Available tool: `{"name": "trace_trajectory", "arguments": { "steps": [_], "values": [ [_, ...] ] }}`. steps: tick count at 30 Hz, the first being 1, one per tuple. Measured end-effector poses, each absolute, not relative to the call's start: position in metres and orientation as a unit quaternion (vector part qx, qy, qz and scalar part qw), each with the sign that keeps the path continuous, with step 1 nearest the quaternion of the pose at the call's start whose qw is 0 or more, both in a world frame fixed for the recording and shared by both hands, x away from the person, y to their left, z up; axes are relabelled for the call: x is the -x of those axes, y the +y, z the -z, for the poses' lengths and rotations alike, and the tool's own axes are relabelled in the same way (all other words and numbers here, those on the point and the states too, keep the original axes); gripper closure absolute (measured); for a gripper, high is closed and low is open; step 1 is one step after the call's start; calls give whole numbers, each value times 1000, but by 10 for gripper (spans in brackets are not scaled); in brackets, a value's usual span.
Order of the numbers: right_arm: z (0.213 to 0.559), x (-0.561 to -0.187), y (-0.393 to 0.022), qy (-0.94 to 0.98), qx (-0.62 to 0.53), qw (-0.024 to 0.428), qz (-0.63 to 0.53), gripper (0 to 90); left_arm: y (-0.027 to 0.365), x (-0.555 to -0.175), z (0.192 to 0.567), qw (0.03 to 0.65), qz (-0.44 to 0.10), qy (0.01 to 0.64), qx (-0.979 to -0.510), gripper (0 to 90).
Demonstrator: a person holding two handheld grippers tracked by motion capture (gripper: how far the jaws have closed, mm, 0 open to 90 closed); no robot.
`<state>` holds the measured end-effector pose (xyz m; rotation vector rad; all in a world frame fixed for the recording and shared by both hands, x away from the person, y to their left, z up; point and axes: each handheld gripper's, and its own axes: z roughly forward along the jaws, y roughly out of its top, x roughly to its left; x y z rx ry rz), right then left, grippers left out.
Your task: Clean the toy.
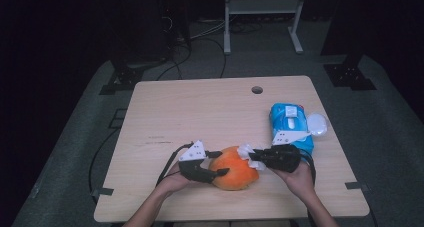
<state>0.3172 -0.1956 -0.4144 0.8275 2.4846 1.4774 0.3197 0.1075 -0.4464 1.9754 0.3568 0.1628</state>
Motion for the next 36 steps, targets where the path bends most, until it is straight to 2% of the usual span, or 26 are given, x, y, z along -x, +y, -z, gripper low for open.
{"name": "trace_trajectory", "arguments": {
  "steps": [3, 6, 17, 19, 21, 22, 24, 25, 30, 33, 36],
  "values": [
    [419, -319, -194, 834, -273, 55, -477, 819, 108, -320, 446, 533, -70, 150, -830, 359],
    [424, -324, -200, 836, -277, 7, -473, 817, 108, -320, 446, 532, -72, 151, -830, 345],
    [415, -323, -201, 833, -265, 16, -486, 818, 106, -321, 446, 534, -67, 150, -830, 346],
    [420, -322, -199, 839, -264, 10, -475, 818, 106, -322, 443, 534, -60, 160, -828, 293],
    [421, -321, -199, 843, -261, 5, -470, 818, 106, -323, 440, 531, -53, 178, -827, 180],
    [420, -320, -199, 846, -257, 6, -467, 818, 106, -324, 440, 535, -46, 184, -823, 168],
    [419, -319, -200, 853, -249, 1, -459, 817, 106, -325, 441, 533, -36, 188, -824, 171],
    [418, -319, -200, 855, -246, -6, -456, 816, 106, -325, 442, 535, -32, 181, -825, 223],
    [407, -318, -201, 841, -248, 23, -481, 815, 98, -317, 442, 525, -51, 141, -838, 298],
    [405, -318, -195, 839, -245, 31, -485, 815, 91, -310, 440, 519, -67, 118, -844, 304],
    [409, -317, -191, 847, -238, 26, -474, 814, 94, -312, 439, 519, -64, 123, -844, 287]
  ]
}}
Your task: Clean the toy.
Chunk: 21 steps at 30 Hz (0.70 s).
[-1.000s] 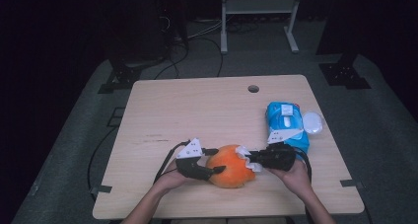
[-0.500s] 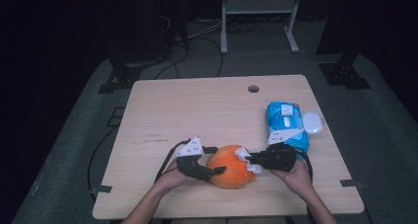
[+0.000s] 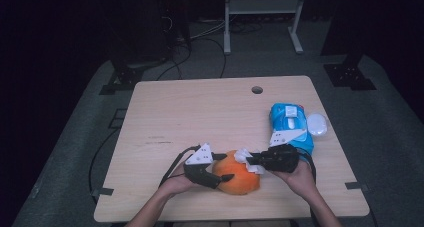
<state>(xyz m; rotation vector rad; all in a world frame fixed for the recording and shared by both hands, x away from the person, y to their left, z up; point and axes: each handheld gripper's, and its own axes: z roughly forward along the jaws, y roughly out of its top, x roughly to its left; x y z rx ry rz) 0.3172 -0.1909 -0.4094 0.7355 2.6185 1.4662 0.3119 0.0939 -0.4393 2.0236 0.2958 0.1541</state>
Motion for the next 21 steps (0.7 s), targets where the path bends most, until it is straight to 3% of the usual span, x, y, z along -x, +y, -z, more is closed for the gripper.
{"name": "trace_trajectory", "arguments": {
  "steps": [4, 8, 12, 17, 21],
  "values": [
    [412, -316, -196, 855, -235, 27, -462, 814, 96, -316, 438, 522, -52, 154, -837, 185],
    [407, -314, -196, 852, -234, 27, -468, 814, 94, -313, 440, 518, -54, 136, -843, 265],
    [403, -314, -189, 848, -226, 33, -479, 814, 93, -311, 439, 514, -57, 127, -846, 272],
    [410, -310, -185, 860, -215, 31, -461, 815, 97, -315, 434, 528, -41, 153, -834, 124],
    [408, -307, -186, 865, -198, 20, -461, 814, 100, -321, 438, 526, -21, 182, -831, 69]
  ]
}}
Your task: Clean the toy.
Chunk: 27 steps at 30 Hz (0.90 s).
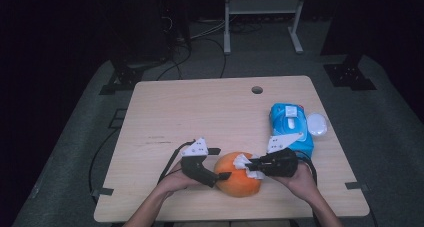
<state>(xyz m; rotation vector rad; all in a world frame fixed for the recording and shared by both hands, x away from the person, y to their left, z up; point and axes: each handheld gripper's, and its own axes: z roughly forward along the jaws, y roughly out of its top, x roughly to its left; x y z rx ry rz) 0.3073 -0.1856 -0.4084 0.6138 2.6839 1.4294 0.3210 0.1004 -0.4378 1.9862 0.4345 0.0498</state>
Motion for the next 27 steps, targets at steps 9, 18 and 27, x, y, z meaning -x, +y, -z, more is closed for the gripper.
{"name": "trace_trajectory", "arguments": {
  "steps": [9, 18, 27],
  "values": [
    [400, -305, -187, 863, -197, 33, -463, 815, 93, -314, 436, 536, -38, 148, -830, 356],
    [399, -309, -187, 847, -215, 63, -482, 814, 95, -313, 431, 554, -112, 134, -814, 274],
    [407, -309, -179, 857, -213, 63, -465, 815, 99, -318, 437, 525, -86, 160, -831, 245]
  ]
}}
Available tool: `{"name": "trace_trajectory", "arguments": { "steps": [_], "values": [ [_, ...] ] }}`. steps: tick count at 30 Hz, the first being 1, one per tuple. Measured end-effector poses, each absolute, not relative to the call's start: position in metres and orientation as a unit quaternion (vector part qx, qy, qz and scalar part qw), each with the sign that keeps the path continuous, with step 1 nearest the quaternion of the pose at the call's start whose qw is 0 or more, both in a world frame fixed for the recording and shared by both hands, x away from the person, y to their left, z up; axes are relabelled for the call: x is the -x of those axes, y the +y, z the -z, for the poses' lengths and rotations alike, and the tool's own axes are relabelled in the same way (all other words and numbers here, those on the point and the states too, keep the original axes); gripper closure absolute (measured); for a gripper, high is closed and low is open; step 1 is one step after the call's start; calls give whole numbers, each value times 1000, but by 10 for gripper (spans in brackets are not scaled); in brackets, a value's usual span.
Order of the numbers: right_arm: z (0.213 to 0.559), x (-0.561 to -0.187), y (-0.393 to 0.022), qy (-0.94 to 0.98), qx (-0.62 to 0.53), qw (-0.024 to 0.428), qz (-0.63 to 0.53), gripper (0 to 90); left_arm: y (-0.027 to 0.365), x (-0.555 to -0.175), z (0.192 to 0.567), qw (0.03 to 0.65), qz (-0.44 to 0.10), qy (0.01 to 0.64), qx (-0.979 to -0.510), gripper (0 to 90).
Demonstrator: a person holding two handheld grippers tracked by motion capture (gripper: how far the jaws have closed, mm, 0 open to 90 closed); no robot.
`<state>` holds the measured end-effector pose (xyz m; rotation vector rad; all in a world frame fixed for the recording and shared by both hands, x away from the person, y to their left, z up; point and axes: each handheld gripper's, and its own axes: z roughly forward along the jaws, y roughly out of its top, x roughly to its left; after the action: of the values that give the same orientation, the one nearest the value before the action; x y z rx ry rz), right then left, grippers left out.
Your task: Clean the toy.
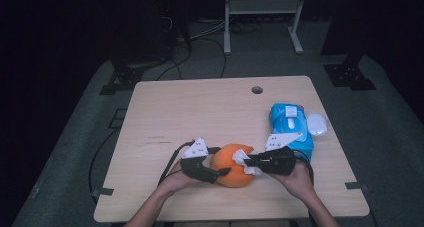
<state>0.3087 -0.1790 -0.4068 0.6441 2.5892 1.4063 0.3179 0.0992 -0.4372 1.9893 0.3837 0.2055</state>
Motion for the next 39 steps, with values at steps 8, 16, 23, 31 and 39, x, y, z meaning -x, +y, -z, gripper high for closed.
{"name": "trace_trajectory", "arguments": {
  "steps": [8, 16, 23, 31, 39],
  "values": [
    [394, -300, -166, 853, -186, 79, -480, 816, 92, -309, 432, 525, -103, 126, -835, 272],
    [407, -304, -175, 863, -186, 43, -468, 816, 94, -320, 439, 524, -56, 179, -831, 56],
    [403, -302, -174, 863, -187, 50, -467, 816, 94, -315, 439, 534, -73, 159, -827, 313],
    [385, -301, -182, 838, -200, 99, -498, 816, 87, -307, 434, 543, -161, 131, -813, 326],
    [402, -312, -193, 831, -245, 97, -490, 816, 88, -309, 440, 536, -125, 143, -823, 246]
  ]
}}
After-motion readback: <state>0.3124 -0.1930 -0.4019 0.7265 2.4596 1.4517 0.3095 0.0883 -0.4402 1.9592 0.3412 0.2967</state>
